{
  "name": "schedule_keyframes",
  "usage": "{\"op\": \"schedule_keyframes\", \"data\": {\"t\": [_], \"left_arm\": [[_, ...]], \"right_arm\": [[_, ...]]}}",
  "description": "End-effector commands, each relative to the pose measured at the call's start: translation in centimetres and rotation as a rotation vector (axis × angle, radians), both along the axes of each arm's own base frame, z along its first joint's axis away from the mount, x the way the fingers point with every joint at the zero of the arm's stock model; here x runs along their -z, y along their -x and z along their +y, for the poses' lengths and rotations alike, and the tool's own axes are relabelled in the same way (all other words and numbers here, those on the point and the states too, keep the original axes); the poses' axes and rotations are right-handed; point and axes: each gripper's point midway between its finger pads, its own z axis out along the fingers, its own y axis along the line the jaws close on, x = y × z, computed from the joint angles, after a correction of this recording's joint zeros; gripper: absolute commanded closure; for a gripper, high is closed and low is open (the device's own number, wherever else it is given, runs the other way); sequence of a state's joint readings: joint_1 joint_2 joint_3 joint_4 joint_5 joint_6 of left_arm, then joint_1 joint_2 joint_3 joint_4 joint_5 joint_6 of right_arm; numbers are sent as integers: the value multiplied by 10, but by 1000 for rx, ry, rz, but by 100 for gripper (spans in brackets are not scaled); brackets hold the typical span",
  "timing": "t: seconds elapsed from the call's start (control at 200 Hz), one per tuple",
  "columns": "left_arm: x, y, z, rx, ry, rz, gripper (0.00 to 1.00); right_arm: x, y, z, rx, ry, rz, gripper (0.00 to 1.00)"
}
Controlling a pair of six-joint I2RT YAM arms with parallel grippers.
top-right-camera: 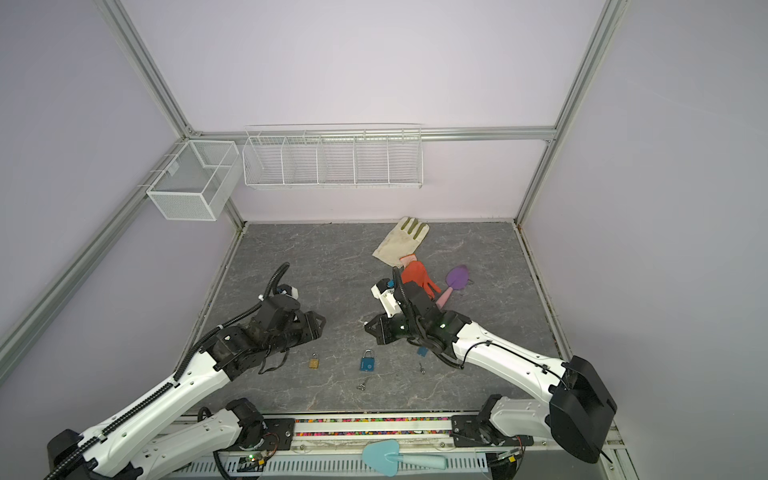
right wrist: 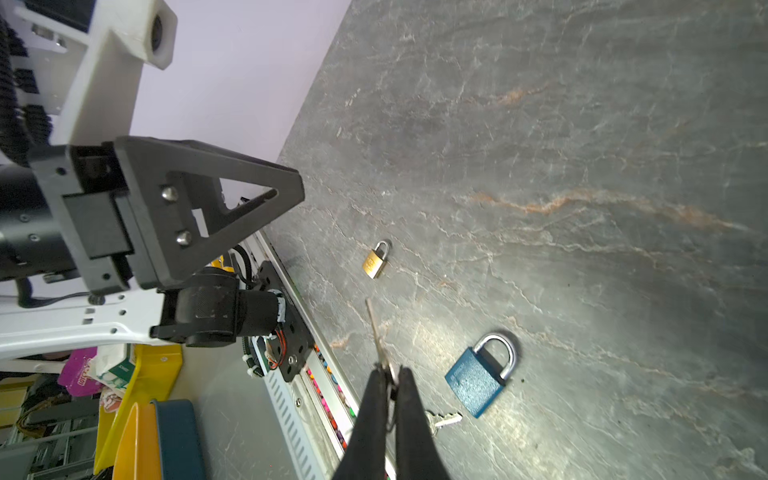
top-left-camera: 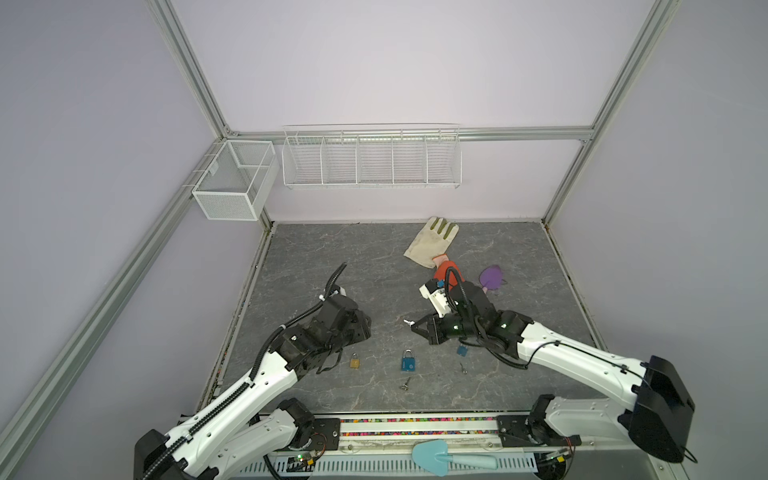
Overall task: Unlock with the key
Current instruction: 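Lower the left gripper over the brass padlock while the right gripper lowers the key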
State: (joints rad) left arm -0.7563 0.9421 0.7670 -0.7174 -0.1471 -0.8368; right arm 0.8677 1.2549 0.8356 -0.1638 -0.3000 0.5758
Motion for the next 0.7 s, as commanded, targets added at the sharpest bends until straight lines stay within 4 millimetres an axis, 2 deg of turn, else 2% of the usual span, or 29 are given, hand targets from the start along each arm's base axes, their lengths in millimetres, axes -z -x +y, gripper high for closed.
{"op": "schedule_keyframes", "data": {"t": [0.0,0.11,0.31,0.49,0.695], "left_arm": [[38,18,13,-29,-114,107,39],[64,25,16,-41,-163,184,38],[96,28,20,-37,-237,245,38],[118,32,17,-34,-261,315,38],[133,35,18,-43,-276,346,40]], "right_arm": [[5,4,2,-1,15,-12,94],[11,6,2,6,19,-9,94],[18,10,-1,7,17,11,94],[19,11,-9,34,28,4,94],[15,13,-13,33,28,-11,94]]}}
